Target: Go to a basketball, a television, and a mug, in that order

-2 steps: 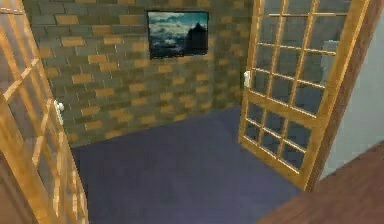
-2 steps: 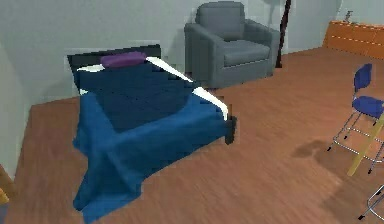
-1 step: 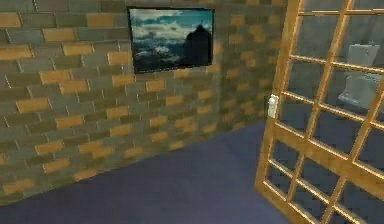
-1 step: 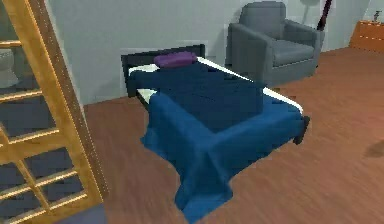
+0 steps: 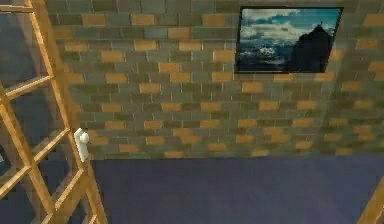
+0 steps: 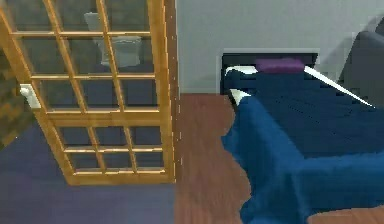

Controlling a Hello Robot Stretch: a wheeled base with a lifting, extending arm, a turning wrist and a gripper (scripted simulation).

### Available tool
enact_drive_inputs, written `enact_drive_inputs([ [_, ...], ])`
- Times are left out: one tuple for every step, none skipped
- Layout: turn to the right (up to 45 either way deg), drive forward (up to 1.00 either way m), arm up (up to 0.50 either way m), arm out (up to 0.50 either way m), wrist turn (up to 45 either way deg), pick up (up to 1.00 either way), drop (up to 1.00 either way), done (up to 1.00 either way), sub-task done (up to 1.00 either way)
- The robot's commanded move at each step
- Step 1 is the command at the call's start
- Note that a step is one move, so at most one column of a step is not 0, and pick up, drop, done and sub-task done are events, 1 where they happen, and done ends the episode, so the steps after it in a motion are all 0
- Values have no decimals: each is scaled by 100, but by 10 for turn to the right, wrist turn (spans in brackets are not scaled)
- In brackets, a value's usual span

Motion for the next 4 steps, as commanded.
enact_drive_inputs([
  [0, 100, 0, 0, 0, 0, 0, 0, 0],
  [0, 15, 0, 0, 0, 0, 0, 0, 0],
  [-420, 0, 0, 0, 0, 0, 0, 0, 0],
  [0, 45, 0, 0, 0, 0, 0, 0, 0],
])
